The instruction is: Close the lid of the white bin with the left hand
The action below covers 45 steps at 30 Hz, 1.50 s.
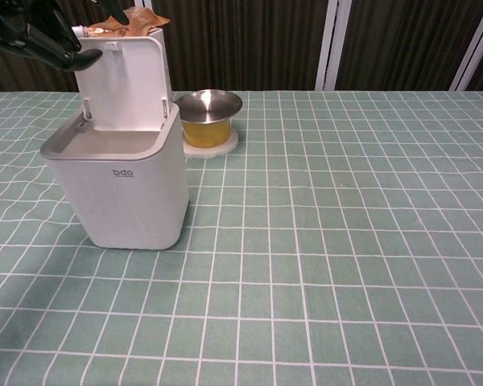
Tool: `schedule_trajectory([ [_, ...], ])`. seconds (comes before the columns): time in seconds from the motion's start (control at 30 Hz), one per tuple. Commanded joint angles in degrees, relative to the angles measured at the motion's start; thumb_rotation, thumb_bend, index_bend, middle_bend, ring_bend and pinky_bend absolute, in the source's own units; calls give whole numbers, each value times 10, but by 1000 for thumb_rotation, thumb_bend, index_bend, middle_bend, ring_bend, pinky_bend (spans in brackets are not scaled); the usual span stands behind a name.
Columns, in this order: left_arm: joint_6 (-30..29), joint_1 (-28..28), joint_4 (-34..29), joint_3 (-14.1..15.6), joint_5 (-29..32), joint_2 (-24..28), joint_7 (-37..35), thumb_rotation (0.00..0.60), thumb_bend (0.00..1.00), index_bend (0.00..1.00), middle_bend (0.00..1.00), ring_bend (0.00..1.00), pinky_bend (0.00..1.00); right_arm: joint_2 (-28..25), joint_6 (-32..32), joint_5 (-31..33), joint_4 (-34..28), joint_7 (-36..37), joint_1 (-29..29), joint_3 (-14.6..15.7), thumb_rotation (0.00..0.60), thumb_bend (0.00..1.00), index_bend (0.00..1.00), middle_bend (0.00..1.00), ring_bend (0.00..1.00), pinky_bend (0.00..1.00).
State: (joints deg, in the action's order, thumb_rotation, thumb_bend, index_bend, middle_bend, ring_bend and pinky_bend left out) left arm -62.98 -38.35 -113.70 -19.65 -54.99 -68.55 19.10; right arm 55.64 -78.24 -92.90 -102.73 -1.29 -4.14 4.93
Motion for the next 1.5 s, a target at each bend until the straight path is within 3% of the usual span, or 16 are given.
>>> schedule_trajectory([
  [0.03, -2, -7, 6, 1, 9, -4, 6, 600, 480, 211, 1000, 1000, 1000, -1, 0, 1, 0, 1, 0, -1, 600, 123, 0, 0, 0, 0],
  [0.57, 20, -14, -19, 39, -9, 38, 4, 600, 526, 254, 1000, 1000, 1000, -1, -3, -2, -1, 1, 2, 0, 600, 123, 0, 0, 0, 0],
  [0.8, 0, 10, -53, 97, -81, 66, 54, 600, 635, 236, 1000, 1000, 1000, -1, -1, -4, -2, -3, 1, 1, 600, 123, 0, 0, 0, 0],
  [0.93, 13, 13, -69, 129, -84, 78, 87, 600, 652, 214, 1000, 1000, 1000, 0, -2, -7, -3, -2, 2, 3, 600, 122, 0, 0, 0, 0],
  [1.3, 16, 24, -73, 171, -114, 78, 116, 600, 679, 182, 1000, 1000, 1000, 0, -4, -7, -3, 0, 3, 2, 600, 123, 0, 0, 0, 0],
  [1.5, 35, 19, -66, 185, -99, 77, 130, 600, 681, 154, 1000, 1000, 1000, 1, -3, -6, -3, -3, 3, 2, 600, 123, 0, 0, 0, 0],
])
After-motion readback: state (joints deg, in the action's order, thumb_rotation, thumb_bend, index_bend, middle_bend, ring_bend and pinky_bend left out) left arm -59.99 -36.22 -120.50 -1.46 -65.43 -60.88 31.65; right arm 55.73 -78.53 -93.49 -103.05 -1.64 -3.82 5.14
